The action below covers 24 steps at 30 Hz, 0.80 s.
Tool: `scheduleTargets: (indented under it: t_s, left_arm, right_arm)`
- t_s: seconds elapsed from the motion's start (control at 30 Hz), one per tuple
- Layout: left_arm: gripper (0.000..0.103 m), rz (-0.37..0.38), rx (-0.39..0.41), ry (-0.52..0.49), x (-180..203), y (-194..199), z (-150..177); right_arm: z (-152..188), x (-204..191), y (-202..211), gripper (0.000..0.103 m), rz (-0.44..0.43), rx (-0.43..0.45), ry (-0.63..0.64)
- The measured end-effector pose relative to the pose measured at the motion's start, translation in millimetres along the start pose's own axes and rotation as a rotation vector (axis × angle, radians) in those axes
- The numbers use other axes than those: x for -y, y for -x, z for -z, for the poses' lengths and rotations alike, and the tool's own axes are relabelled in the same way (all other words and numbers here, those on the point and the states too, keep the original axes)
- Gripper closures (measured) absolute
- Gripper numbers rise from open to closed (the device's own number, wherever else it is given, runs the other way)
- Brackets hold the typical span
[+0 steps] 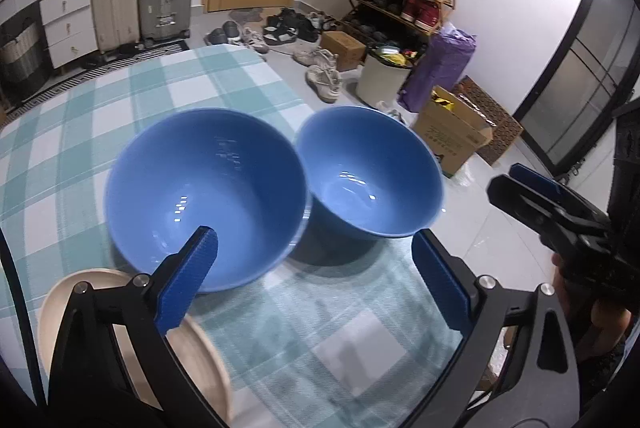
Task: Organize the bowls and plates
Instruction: 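Move both tools away from the nested bowls toward the single light-blue bowl, then close both tools on the rim of the single light-blue bowl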
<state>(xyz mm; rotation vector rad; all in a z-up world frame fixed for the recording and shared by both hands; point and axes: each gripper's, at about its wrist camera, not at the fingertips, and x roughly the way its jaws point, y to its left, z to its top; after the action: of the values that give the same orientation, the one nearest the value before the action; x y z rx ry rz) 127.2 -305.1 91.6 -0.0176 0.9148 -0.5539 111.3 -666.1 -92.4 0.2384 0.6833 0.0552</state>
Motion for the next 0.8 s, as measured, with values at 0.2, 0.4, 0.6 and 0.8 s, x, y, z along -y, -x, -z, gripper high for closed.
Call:
scheduleTargets:
  t_s: [0.2, 0.4, 0.6, 0.8]
  left_arm:
    - [0.019, 0.021, -0.037, 0.009, 13.2, -12.3, 3.6]
    - [0.035, 0.046, -0.076, 0.048, 16.4, -31.4, 4.7]
    - [0.044, 0.058, -0.108, 0.064, 23.2, -53.9, 4.8]
    - [0.049, 0.062, -0.131, 0.074, 28.4, -74.1, 4.6]
  right_arm:
    - [1.8, 18.4, 0.6, 0.006, 0.024, -0.009, -0.027]
    - [6.8, 38.7, -10.3, 0.006, 0.043, -0.025, -0.062]
    - [11.9, 56.2, -26.1, 0.007, 0.024, -0.039, -0.097]
    - [14.5, 66.3, -44.3, 0.023, 0.012, -0.065, -0.121]
